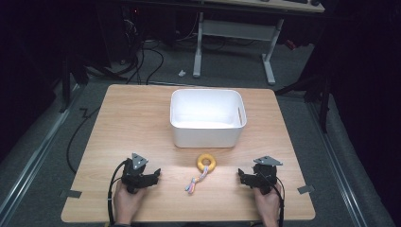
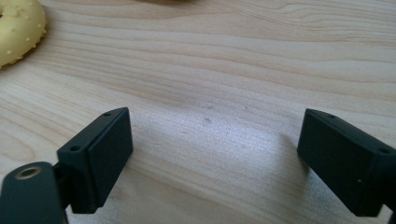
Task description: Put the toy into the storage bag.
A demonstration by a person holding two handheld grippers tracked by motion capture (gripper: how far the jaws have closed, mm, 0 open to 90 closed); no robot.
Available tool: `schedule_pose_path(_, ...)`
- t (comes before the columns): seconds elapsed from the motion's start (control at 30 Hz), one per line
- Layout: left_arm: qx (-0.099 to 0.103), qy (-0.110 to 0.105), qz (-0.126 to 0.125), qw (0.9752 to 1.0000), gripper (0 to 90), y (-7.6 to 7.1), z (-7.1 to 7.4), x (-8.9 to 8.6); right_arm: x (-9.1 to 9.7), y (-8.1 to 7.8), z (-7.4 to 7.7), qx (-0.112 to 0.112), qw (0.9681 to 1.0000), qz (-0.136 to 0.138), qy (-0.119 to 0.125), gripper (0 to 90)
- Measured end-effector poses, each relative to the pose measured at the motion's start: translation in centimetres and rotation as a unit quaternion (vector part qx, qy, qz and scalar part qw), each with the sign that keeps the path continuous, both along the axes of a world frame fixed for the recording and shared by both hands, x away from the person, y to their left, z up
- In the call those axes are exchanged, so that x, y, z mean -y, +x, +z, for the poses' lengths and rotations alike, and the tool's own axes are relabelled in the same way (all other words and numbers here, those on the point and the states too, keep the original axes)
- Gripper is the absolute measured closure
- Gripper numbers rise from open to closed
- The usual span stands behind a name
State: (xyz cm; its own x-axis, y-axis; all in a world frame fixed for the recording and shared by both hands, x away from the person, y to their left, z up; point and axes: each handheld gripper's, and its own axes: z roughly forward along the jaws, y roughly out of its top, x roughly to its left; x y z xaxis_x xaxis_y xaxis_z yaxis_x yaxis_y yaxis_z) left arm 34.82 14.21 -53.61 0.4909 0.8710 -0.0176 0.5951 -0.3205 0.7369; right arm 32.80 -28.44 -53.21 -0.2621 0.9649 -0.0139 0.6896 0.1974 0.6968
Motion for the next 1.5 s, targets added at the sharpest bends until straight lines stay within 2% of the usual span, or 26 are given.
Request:
schedule_pose_path(0.1,0.0,0.0,0.0,1.0,22.5,0.0,0.0,0.0,-0.2,0.0,0.0,0.0,1.0,-0.006,-0.002,9.2)
schedule_pose_path(0.43,0.001,0.001,0.004,1.0,22.2,0.0,0.0,0.1,-0.3,-0.3,0.0,0.002,1.0,0.003,-0.001,10.7)
schedule_pose_path(0.7,0.0,-0.001,0.003,1.0,22.3,0.0,0.0,0.1,-0.4,-0.1,0.0,0.001,0.9997,0.025,0.0,10.7)
schedule_pose_path(0.77,0.0,-0.001,0.002,1.0,22.3,0.0,0.0,0.0,-0.3,-0.1,0.0,0.003,0.9993,0.036,0.001,16.0)
schedule_pose_path(0.9,0.001,-0.001,0.002,1.0,22.3,0.0,0.0,0.0,-0.3,-0.2,0.1,0.006,0.9994,0.035,0.002,17.5)
schedule_pose_path(1.0,0.001,-0.001,0.002,1.0,22.3,0.0,0.0,0.0,-0.3,-0.2,0.4,0.001,0.9995,0.032,-0.002,27.9)
schedule_pose_path(1.03,0.001,-0.001,0.002,1.0,22.3,0.0,0.0,0.0,-0.3,-0.2,0.4,0.001,0.9995,0.032,-0.002,27.9)
schedule_pose_path(1.07,0.001,-0.001,0.002,1.0,22.3,0.0,0.0,0.0,-0.4,-0.2,0.5,-0.002,0.9992,0.04,-0.004,31.8)
schedule_pose_path(1.2,0.0,-0.001,0.002,1.0,22.3,0.0,0.0,0.0,-0.8,-0.4,1.0,-0.005,0.9975,0.063,-0.032,33.7)
schedule_pose_path(1.33,0.0,-0.001,0.002,1.0,22.3,0.0,0.0,0.0,-0.8,-0.7,1.1,-0.009,0.9969,0.075,-0.02,35.2)
schedule_pose_path(1.5,0.001,-0.001,0.003,1.0,22.3,0.0,0.0,0.1,-1.2,-1.1,1.8,0.005,0.9964,0.082,-0.021,40.8)
